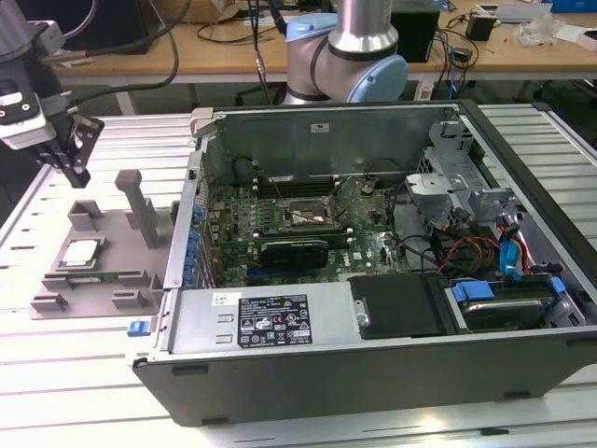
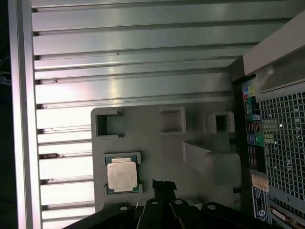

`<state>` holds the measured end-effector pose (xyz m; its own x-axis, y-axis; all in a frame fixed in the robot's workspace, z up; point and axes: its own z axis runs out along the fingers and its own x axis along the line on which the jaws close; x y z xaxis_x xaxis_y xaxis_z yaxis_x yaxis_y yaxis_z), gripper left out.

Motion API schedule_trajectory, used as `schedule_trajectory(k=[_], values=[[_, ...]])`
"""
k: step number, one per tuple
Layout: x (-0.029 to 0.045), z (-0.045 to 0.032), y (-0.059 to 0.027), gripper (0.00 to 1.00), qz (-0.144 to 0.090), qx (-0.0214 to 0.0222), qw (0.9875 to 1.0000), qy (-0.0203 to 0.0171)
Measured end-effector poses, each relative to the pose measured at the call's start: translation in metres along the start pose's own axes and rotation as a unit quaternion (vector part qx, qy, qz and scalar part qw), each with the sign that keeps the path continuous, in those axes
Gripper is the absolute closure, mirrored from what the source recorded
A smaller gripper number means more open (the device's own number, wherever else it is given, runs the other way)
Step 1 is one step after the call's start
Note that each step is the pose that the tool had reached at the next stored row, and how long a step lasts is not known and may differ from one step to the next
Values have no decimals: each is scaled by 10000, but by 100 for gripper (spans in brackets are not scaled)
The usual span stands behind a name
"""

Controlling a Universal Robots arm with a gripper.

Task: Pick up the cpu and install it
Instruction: 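Reach for the cpu, then pick up the cpu and move it towards the insertion slot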

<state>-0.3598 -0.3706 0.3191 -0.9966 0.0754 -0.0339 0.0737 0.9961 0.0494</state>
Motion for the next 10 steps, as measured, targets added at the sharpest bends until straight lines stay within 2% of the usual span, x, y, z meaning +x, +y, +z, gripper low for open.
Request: schedule_trajectory(k=[3,10], values=[[29,19,-3,89,-1,0,10000,-1],[31,23,-3,89,0,1,10000,-1]])
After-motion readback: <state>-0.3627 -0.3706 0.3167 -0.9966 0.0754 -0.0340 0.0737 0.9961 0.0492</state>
